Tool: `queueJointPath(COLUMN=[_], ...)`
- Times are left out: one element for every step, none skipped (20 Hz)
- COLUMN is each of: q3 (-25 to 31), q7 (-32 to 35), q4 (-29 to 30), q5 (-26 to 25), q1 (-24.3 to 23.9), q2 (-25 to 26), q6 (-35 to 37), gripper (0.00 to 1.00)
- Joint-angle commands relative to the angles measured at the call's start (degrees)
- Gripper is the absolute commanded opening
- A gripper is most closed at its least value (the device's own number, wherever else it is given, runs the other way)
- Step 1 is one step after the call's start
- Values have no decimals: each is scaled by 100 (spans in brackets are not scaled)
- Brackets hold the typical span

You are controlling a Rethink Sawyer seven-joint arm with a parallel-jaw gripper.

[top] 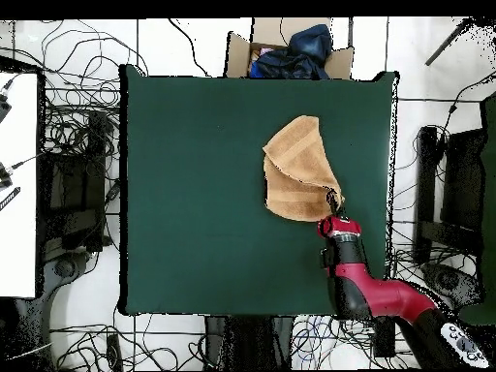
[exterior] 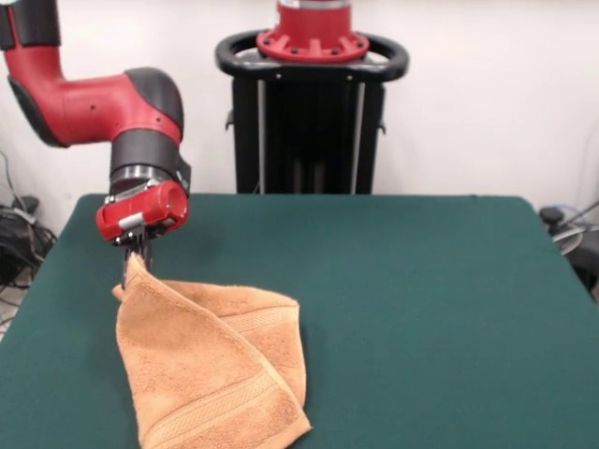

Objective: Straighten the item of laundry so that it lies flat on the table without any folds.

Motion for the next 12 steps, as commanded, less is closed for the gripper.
queueJointPath(q3=[844, 856, 858, 848, 830, 817, 823, 826, 840, 854, 847, 856], q7=[2221, 2299, 2339, 2385, 2423, 2511, 2630, 2758, 2882, 3005, 3079, 3204], q4=[-897, -940, -938, -992, -1037, -1129, -1186, -1272, -1324, -1376, -1405, -1453], q5=[-783, -889, -936, -1029, -1092, -1232, -1340, -1470, -1570, -1671, -1723, -1809], q1=[17, 23, 22, 42, 63, 89, 97, 112, 122, 133, 151, 169], q2=[45, 11, -17, -41, -50, -48, -61, -67, -103, -138, -172, -229], q6=[622, 648, 642, 654, 652, 643, 646, 661, 695, 728, 740, 810], gripper=[0, 0, 0, 0, 0, 0, 0, 0, 0, 0, 0, 0])
